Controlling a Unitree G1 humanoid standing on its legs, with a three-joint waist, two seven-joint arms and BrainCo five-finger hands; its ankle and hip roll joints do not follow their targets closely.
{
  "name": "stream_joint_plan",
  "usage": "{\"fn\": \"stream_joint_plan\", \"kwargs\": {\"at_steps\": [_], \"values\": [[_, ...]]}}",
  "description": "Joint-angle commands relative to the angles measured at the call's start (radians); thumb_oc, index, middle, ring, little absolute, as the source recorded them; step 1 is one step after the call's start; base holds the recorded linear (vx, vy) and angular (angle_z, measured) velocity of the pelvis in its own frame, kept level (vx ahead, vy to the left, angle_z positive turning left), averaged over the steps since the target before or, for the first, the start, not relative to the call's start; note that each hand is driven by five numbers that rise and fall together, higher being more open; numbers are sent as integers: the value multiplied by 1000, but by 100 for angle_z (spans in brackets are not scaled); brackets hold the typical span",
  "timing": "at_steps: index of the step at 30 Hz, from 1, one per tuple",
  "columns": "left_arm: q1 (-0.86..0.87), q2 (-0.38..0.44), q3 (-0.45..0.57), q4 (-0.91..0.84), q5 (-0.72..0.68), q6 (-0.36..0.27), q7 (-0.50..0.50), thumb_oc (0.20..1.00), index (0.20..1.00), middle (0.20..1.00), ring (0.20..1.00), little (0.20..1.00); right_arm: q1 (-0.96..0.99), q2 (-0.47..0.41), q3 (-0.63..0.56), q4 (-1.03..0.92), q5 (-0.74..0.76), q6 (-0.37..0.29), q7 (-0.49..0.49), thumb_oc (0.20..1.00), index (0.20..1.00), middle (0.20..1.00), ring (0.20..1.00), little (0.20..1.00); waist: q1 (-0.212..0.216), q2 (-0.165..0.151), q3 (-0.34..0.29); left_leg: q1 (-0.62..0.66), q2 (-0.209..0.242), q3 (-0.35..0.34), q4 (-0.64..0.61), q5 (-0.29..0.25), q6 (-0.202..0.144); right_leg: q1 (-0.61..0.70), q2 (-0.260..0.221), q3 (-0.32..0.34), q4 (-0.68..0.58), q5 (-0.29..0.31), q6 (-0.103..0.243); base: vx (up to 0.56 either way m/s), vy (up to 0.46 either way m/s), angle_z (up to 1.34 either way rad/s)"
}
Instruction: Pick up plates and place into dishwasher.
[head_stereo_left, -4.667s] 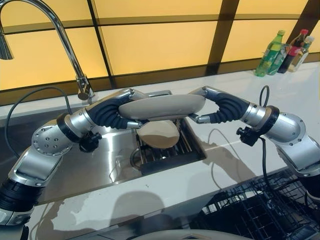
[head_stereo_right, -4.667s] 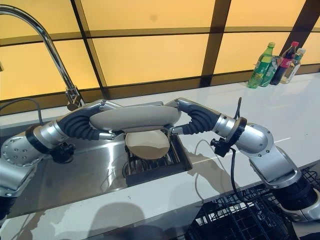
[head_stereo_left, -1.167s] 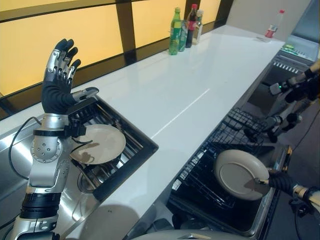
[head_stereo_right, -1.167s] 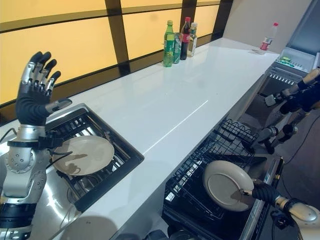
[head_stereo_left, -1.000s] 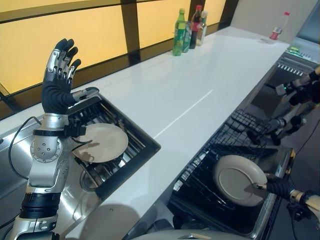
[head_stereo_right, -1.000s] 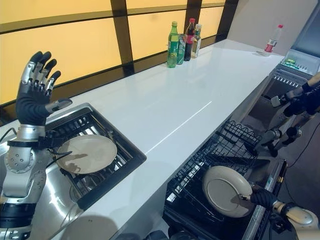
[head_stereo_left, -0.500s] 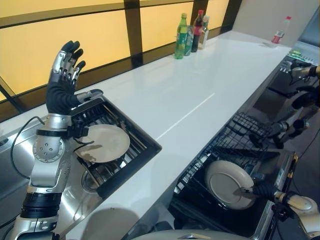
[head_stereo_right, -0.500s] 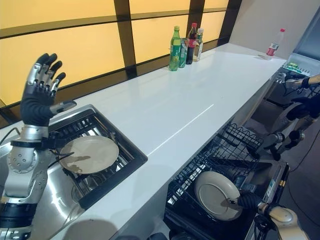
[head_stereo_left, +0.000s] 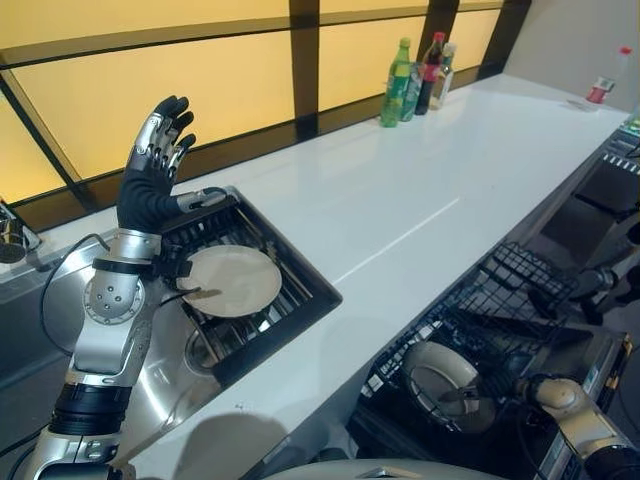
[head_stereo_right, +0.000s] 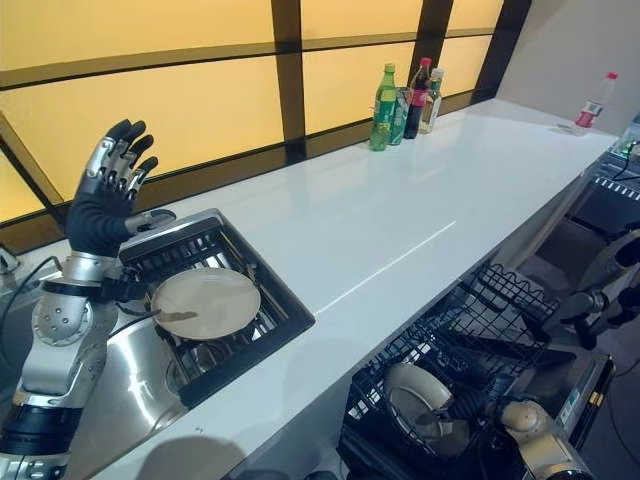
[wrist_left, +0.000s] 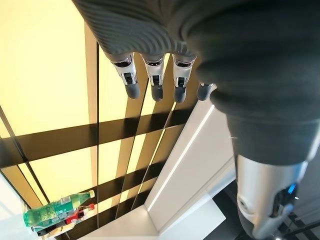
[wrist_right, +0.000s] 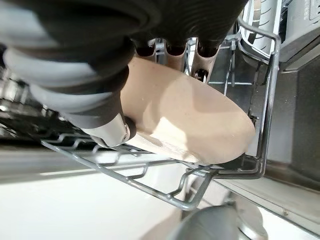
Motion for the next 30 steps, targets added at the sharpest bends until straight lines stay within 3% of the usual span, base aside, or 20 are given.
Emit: {"fn": "stream_joint_plan", "kwargs": {"at_steps": [1,6,7,8,24,30], "values": [[-106,5,-18,-2,11,-16,-5,1000,1000,1000,1000,1000,-33,74,107,35,-1,2,61,200,200,200,200,200,27,-11,-11,-1,3,-54,8,-47,32,-28,-43,-53,13,30,56,9,0,10],[-110,7,-14,-2,1,-9,-8,1000,1000,1000,1000,1000,-33,91,108,76,-6,9,27,200,200,200,200,200,30,-9,-17,0,6,-57,8,-46,30,-23,-42,-54,12,27,55,6,1,2],[-110,7,-12,0,0,-12,-10,1000,1000,1000,1000,1000,-32,95,108,79,-4,12,19,294,294,294,294,294,29,-9,-17,0,6,-58,8,-46,31,-23,-41,-54,13,27,54,0,0,0],[-111,6,-12,1,1,-11,-10,1000,1000,1000,1000,1000,-30,97,103,83,0,16,5,1000,1000,1000,1000,1000,27,-8,-19,1,7,-57,8,-46,31,-24,-40,-52,14,26,54,0,0,0],[-95,10,20,19,0,-42,-2,1000,1000,1000,1000,1000,-8,31,-38,-66,13,21,-101,1000,1000,1000,1000,1000,-19,-12,-15,33,14,-13,27,-51,33,-27,-21,-13,19,32,44,-4,-4,-2],[-63,2,46,38,9,-79,10,1000,1000,1000,1000,1000,-11,-30,-127,-163,31,26,-113,1000,1000,1000,1000,1000,-31,-23,0,4,4,-26,148,-90,32,-32,-9,21,29,41,21,-16,1,-11]]}}
